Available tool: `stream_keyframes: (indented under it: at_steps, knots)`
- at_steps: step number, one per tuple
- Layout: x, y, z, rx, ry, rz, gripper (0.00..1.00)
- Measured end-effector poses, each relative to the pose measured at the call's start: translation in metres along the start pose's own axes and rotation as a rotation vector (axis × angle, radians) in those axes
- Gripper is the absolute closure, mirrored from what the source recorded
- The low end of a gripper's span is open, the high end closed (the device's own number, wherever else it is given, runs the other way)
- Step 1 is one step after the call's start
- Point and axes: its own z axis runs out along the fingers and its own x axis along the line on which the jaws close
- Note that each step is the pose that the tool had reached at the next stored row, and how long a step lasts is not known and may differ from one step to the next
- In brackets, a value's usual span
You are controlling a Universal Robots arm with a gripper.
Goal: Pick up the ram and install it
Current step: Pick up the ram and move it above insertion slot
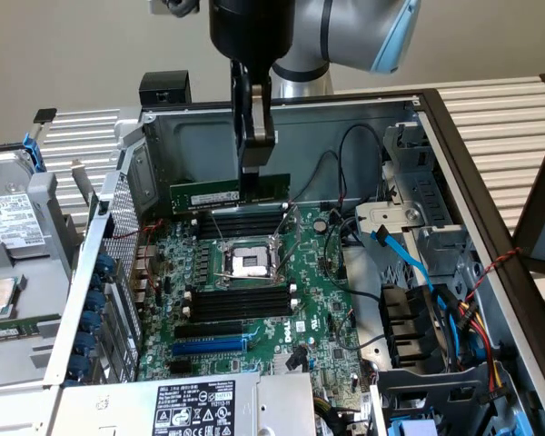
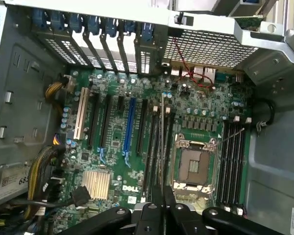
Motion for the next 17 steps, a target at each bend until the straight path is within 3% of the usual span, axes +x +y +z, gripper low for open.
stream_keyframes:
  at_steps: [9,17]
  knots:
    - [0.0,-0.0024,0.0151,0.001,0.0038,0.0,0.87]
    - [0.001,-0.0036,0.0295,0.003,0.0011,0.033,0.87]
